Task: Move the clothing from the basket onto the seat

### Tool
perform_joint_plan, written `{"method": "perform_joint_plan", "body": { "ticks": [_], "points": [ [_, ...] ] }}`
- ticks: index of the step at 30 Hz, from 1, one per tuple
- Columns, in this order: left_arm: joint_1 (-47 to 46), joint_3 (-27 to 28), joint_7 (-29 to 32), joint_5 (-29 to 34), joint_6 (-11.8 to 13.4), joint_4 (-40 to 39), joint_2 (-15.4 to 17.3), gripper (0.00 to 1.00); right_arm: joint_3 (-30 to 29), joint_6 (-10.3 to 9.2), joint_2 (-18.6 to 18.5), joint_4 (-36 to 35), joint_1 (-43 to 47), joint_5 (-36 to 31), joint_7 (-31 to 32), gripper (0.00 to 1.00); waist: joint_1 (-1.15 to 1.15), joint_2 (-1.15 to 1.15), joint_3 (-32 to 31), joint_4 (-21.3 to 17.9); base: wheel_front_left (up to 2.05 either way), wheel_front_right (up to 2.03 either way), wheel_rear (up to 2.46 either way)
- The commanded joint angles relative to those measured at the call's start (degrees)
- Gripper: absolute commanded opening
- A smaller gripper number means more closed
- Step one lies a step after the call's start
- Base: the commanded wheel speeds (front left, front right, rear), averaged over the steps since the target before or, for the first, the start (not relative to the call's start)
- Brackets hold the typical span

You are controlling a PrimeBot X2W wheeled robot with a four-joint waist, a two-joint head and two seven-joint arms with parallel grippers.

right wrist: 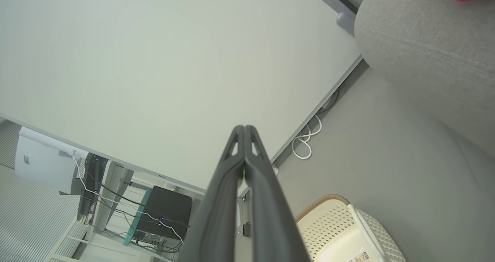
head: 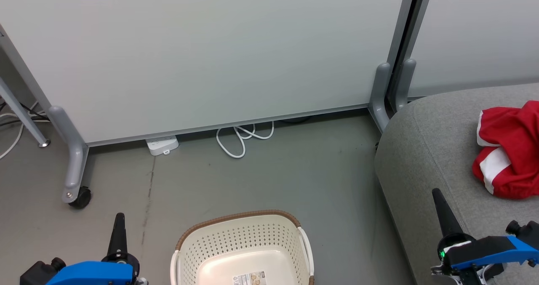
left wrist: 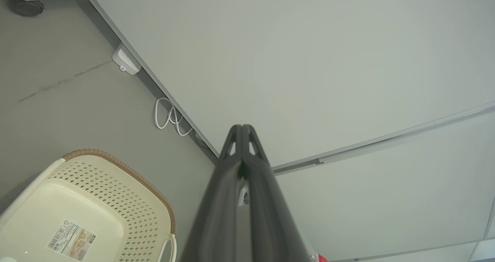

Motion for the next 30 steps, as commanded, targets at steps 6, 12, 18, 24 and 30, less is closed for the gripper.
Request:
{"method": "perform_joint_plan", "body": {
  "ticks": [6,12,18,24,30],
  "points": [
    [-2.2,0.5,1.3,-4.1,-0.3,-0.8,0.1,0.00,-0.5,0.02,-0.2,-0.3,-1.9,5.4,0.6,0.00,0.00,0.00,0.2,0.0,0.00,0.00,0.00],
    [-2.8,0.8,2.2,-6.9,-0.4,-0.9,0.0,0.00,-0.8,0.02,-0.2,-0.2,-2.0,8.9,1.1,0.00,0.00,0.00,0.3,0.1,0.00,0.00,0.00],
    [-3.2,1.1,2.9,-9.1,-0.4,-1.0,-0.1,0.00,-0.9,0.02,-0.2,-0.1,-2.1,11.8,1.4,0.00,0.00,0.00,0.5,0.1,0.00,0.00,0.00],
    [-3.8,1.3,3.6,-11.7,-0.4,-1.2,-0.1,0.00,-1.2,0.02,-0.2,0.0,-2.4,15.0,1.8,0.00,0.00,0.00,0.6,0.1,0.00,0.00,0.00],
    [-4.3,1.5,4.5,-14.1,-0.4,-1.3,-0.2,0.00,-1.4,0.03,-0.2,0.1,-2.7,18.1,2.1,0.00,0.00,0.00,0.8,0.1,0.00,0.00,0.00]
  ]
}}
